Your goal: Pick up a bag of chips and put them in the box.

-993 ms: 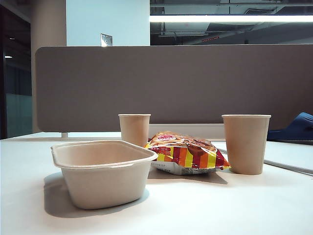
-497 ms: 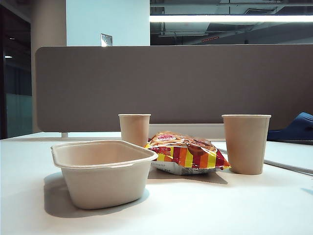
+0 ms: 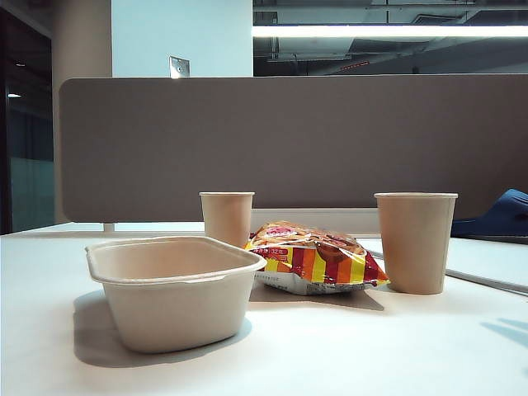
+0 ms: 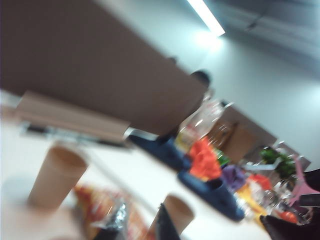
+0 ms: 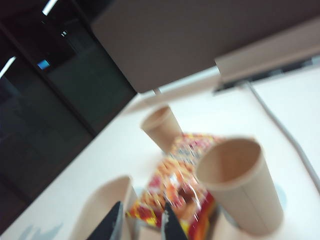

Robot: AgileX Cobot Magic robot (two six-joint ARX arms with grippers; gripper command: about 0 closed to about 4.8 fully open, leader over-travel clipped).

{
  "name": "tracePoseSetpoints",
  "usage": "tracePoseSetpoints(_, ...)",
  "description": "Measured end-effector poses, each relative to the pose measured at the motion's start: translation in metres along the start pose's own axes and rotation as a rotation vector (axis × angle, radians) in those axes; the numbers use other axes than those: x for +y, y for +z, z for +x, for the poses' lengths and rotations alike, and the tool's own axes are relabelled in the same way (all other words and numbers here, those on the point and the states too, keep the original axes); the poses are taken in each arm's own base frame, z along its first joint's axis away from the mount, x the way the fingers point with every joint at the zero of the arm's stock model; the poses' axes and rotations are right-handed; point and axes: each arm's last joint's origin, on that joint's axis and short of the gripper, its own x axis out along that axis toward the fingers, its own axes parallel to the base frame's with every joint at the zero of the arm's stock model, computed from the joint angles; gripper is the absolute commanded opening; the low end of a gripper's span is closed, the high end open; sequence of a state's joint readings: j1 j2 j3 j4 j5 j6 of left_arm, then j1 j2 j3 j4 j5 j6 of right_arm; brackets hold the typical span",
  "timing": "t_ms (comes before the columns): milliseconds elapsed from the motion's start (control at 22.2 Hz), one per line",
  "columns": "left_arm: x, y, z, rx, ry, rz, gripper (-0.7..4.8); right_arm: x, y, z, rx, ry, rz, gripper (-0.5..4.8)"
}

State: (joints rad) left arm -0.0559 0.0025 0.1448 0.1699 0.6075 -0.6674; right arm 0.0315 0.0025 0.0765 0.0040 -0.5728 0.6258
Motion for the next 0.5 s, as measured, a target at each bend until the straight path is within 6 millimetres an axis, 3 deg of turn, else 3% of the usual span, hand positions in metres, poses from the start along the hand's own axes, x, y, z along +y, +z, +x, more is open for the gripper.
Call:
tracePoseSetpoints(226, -0.040, 0.043, -0.006, -0.072, -0.092, 0.122, 0.83, 0.027, 0.028, -0.008, -0.076, 0.055, -0.071, 1.04)
tracePoseSetpoints(497, -0.065, 0.080, 0.002, 0.138, -0.055, 0.181, 0.85, 0.045, 0.054, -0.010, -0.030, -0.022, -0.128, 1.08)
